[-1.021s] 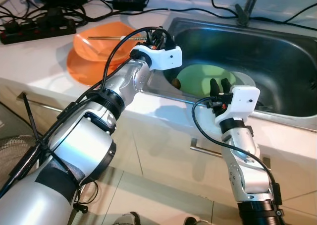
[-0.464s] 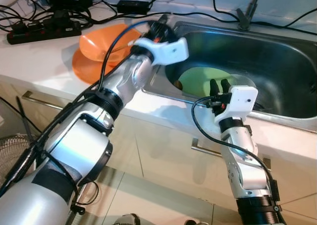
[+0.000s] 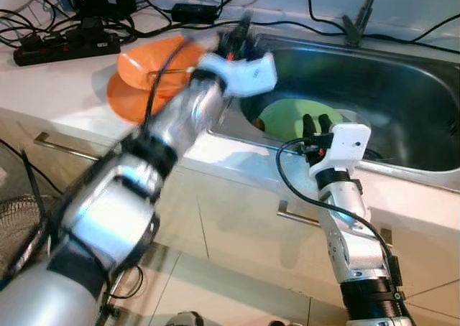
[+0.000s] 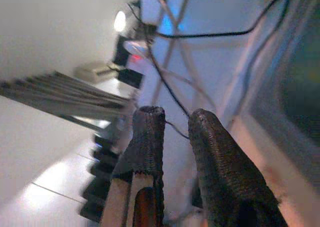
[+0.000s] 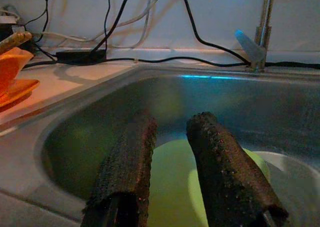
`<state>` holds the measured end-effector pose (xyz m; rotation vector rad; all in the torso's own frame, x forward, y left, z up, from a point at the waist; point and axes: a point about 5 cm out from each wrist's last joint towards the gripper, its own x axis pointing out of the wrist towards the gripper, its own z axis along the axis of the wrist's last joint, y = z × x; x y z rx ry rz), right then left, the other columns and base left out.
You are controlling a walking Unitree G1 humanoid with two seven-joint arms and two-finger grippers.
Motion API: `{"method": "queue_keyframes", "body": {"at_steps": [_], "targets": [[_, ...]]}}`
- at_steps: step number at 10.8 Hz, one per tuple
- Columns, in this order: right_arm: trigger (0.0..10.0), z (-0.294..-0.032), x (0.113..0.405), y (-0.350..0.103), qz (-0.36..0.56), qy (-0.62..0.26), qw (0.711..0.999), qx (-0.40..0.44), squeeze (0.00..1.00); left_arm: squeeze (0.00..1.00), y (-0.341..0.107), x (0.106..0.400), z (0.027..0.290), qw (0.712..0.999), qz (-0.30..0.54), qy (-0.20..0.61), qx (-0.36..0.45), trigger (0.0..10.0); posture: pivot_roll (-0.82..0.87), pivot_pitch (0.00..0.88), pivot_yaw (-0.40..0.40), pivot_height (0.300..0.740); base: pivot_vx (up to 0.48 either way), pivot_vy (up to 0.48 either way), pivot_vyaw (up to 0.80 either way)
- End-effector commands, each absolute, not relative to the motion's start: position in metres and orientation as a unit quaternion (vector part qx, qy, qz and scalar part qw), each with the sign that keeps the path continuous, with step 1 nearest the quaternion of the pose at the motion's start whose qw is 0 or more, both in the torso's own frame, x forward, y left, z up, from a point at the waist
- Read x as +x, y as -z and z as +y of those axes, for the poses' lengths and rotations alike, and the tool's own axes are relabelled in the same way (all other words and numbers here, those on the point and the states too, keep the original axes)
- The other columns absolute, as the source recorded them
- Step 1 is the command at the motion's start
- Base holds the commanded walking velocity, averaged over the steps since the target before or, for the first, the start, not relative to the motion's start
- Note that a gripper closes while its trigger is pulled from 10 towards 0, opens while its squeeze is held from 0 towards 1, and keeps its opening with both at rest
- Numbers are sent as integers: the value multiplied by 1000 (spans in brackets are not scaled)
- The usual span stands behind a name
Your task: Kitchen organization
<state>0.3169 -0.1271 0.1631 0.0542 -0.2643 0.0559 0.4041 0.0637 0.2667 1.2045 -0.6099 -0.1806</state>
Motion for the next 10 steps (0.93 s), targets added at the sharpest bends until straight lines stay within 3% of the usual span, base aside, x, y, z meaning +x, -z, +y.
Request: {"method": "queue_keyframes", "body": {"at_steps": [1, 2, 3, 5, 6, 10], "targets": [[10000, -127, 318, -151, -103, -27, 994, 32, 0, 624, -268, 400, 62, 793, -288, 95, 529, 10000, 128, 82, 24, 740, 0, 0, 0], [10000, -127, 318, -151, -103, -27, 994, 32, 0, 690, -265, 398, 61, 796, -289, 105, 521, 10000, 131, 81, 23, 740, 0, 0, 0], [10000, -126, 319, -151, -104, -27, 994, 32, 0, 1000, -255, 396, 61, 802, -277, 125, 515, 10000, 134, 83, 21, 740, 0, 0, 0], [10000, -124, 318, -150, -103, -29, 994, 34, 0, 1000, -251, 394, 63, 794, -268, 138, 528, 10000, 140, 92, 21, 740, 0, 0, 0], [10000, -124, 317, -150, -103, -29, 994, 35, 0, 0, -247, 396, 65, 783, -251, 146, 550, 10000, 139, 96, 22, 740, 0, 0, 0], [10000, -125, 312, -147, -100, -24, 994, 37, 0, 0, -245, 406, 78, 782, -204, 125, 575, 10000, 132, 120, 32, 740, 0, 0, 0]]}}
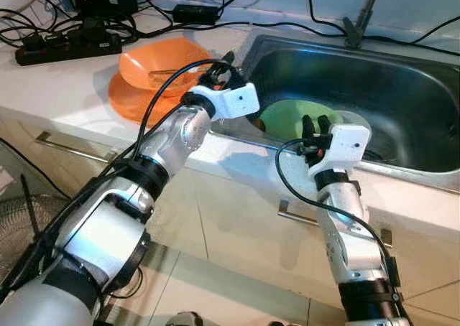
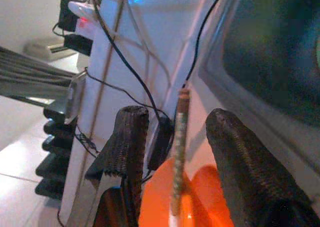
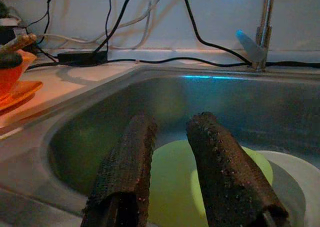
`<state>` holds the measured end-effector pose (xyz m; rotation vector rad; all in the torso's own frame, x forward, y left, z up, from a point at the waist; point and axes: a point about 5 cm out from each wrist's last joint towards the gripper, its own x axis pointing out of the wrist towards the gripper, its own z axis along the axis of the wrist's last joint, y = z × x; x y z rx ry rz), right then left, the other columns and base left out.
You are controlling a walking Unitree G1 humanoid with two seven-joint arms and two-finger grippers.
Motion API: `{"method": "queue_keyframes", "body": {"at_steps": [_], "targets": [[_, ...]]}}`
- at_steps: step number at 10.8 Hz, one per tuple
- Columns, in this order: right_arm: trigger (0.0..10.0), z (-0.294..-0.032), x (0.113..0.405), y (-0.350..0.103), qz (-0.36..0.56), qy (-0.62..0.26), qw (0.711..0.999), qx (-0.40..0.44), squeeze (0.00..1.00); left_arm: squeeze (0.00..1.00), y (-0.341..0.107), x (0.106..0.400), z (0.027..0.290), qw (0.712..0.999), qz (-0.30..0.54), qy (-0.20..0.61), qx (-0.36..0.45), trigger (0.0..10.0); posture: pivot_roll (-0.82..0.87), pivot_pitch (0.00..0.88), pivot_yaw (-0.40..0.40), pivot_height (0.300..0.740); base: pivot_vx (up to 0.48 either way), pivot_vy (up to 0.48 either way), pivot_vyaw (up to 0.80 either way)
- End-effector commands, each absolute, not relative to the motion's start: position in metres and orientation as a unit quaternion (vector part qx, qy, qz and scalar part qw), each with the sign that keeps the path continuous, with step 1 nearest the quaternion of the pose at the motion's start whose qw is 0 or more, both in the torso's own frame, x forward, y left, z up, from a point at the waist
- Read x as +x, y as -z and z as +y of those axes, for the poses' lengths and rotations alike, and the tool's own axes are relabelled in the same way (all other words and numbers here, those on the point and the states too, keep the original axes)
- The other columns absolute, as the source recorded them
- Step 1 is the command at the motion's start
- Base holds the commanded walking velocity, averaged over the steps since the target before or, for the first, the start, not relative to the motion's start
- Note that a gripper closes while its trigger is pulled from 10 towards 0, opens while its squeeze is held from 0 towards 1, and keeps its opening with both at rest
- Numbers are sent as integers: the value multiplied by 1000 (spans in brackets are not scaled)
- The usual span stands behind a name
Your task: Kitchen organization
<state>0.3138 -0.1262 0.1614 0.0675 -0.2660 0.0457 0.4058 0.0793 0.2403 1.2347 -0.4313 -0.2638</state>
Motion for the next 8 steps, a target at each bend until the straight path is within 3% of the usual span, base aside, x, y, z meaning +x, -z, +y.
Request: {"method": "queue_keyframes", "body": {"at_steps": [1, 5, 6, 7, 8], "targets": [[10000, -125, 310, -147, -100, -22, 994, 38, 0, 0, -249, 407, 76, 784, -203, 121, 574, 10000, 129, 124, 34, 740, 0, 0, 0], [10000, -126, 305, -146, -98, -15, 994, 37, 0, 0, -251, 410, 71, 787, -199, 115, 572, 10000, 111, 144, 39, 740, 0, 0, 0], [10000, -127, 304, -146, -97, -13, 995, 37, 0, 839, -254, 411, 70, 794, -205, 110, 562, 10000, 108, 147, 42, 740, 0, 0, 0], [10000, -129, 303, -146, -97, -8, 995, 36, 0, 1000, -257, 410, 67, 798, -214, 111, 552, 10000, 106, 148, 45, 740, 0, 0, 0], [10000, -130, 303, -146, -97, -3, 995, 36, 0, 1000, -260, 407, 60, 796, -237, 122, 544, 10000, 106, 148, 47, 740, 0, 0, 0]]}}
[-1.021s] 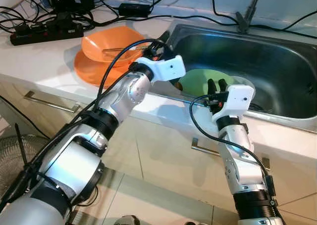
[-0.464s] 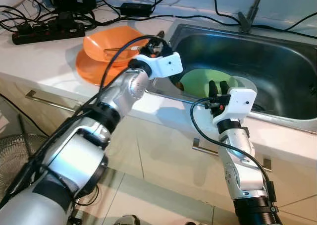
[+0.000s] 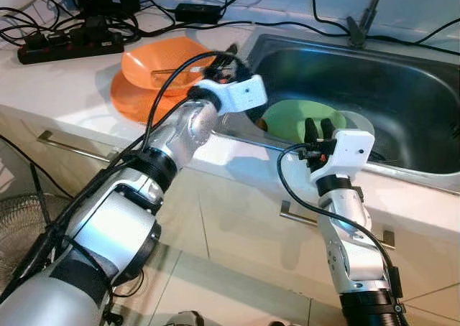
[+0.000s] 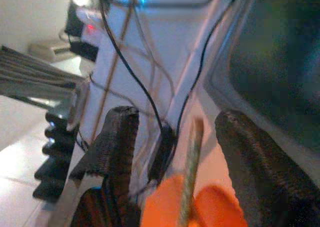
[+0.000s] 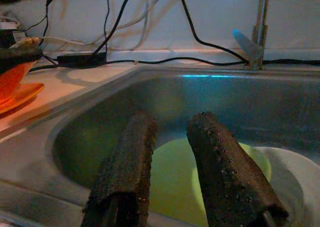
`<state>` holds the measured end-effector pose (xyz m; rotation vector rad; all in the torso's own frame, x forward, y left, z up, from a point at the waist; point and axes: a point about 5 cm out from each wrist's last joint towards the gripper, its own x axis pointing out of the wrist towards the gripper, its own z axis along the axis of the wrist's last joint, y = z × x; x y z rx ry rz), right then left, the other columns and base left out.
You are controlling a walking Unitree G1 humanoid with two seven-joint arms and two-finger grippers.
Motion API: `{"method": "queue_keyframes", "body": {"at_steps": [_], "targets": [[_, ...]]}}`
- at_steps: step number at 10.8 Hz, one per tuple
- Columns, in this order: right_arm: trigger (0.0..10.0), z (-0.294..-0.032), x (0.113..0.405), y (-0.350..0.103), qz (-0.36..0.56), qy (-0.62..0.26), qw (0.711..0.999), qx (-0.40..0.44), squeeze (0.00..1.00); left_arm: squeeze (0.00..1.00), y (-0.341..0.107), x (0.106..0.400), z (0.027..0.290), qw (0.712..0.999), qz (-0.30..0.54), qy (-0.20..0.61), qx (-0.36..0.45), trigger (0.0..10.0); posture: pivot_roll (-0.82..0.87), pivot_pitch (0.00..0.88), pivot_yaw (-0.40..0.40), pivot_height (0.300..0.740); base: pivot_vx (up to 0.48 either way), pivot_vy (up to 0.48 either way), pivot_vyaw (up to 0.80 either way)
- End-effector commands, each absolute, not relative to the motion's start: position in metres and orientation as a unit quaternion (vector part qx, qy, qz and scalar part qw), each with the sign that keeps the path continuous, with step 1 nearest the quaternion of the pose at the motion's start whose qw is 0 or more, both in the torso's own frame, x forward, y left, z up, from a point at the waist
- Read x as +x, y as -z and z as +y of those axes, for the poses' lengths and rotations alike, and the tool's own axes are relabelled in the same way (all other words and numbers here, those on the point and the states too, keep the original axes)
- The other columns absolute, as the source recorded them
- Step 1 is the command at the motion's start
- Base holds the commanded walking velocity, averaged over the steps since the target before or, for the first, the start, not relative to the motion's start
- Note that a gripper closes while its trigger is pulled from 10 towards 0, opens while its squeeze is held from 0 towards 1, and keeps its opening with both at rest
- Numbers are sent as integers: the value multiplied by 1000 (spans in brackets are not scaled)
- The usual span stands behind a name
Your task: Kitchen organization
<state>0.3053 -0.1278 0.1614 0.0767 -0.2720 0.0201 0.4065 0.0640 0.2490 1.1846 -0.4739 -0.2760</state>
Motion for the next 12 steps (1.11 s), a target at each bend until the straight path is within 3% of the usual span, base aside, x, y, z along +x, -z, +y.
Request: {"method": "queue_keyframes", "body": {"at_steps": [1, 5, 6, 12], "targets": [[10000, -130, 303, -146, -97, 0, 995, 37, 0, 1000, -264, 404, 57, 797, -252, 126, 535, 10000, 110, 145, 45, 740, 0, 0, 0], [10000, -128, 304, -146, -96, -1, 995, 39, 0, 1000, -259, 405, 59, 792, -242, 137, 543, 10000, 118, 145, 45, 740, 0, 0, 0], [10000, -128, 304, -146, -95, 1, 995, 39, 0, 0, -255, 408, 65, 784, -220, 130, 566, 10000, 116, 145, 46, 740, 0, 0, 0], [10000, -130, 297, -144, -95, 10, 995, 40, 0, 0, -252, 415, 70, 778, -185, 110, 590, 10000, 98, 166, 57, 740, 0, 0, 0]]}}
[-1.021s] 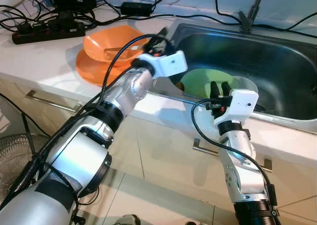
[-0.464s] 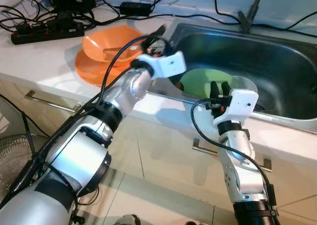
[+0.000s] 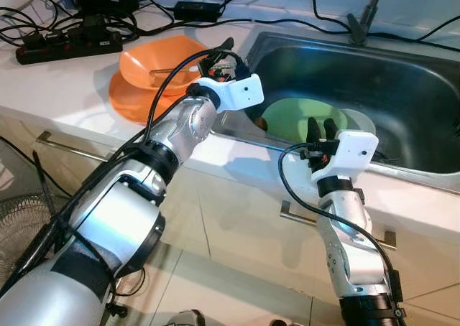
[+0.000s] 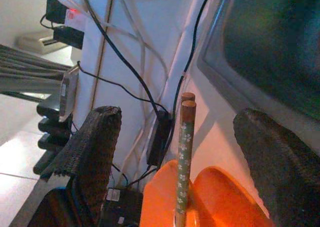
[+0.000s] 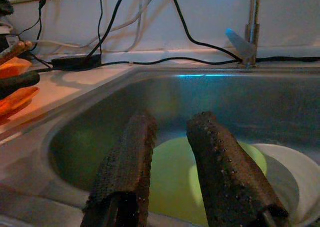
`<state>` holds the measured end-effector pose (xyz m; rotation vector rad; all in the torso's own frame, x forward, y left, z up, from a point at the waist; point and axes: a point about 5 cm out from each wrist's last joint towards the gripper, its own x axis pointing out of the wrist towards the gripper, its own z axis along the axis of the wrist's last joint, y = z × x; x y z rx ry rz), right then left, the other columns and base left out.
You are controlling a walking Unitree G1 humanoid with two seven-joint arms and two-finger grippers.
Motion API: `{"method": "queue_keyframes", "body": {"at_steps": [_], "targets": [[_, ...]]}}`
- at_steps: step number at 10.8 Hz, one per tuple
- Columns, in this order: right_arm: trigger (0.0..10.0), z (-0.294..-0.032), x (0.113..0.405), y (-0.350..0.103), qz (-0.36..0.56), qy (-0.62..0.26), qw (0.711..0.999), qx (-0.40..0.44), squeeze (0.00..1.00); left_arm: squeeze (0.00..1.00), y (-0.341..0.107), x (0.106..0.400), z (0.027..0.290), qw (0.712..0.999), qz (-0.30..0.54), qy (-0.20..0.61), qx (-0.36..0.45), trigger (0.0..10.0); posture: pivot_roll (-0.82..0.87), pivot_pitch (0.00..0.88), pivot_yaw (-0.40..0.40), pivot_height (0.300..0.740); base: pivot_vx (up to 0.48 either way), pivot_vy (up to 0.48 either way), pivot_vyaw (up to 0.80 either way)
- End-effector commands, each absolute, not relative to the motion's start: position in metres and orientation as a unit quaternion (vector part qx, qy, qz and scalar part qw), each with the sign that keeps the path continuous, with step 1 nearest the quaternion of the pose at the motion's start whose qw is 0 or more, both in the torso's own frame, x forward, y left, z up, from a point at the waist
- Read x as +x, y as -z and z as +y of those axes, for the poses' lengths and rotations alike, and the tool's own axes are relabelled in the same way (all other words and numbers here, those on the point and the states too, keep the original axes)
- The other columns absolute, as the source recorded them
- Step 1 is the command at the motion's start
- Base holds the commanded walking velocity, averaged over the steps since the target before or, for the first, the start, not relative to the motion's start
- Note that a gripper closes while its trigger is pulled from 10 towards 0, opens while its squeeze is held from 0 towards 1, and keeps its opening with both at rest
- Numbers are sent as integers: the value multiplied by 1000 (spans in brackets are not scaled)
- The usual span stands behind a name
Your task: Kitchen organization
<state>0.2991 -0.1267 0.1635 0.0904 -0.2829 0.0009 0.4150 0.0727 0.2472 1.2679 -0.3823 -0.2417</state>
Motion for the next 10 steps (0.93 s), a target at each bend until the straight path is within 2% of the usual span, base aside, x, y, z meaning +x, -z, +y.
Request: {"method": "queue_keyframes", "body": {"at_steps": [1, 5, 6, 7, 10], "targets": [[10000, -130, 294, -142, -91, 11, 995, 40, 0, 0, -252, 417, 74, 775, -177, 99, 599, 10000, 95, 172, 59, 740, 0, 0, 0], [10000, -133, 289, -141, -87, 19, 995, 41, 0, 0, -251, 419, 81, 772, -164, 81, 608, 10000, 89, 186, 61, 740, 0, 0, 0], [10000, -133, 288, -141, -86, 20, 995, 42, 0, 0, -250, 419, 82, 772, -160, 78, 611, 4157, 83, 188, 63, 740, 0, 0, 0], [10000, -133, 286, -141, -86, 23, 995, 42, 0, 0, -251, 420, 84, 775, -158, 72, 607, 0, 76, 191, 64, 740, 0, 0, 0], [10000, -136, 282, -140, -83, 30, 995, 41, 0, 0, -252, 420, 84, 778, -158, 68, 604, 0, 66, 199, 64, 740, 0, 0, 0]]}}
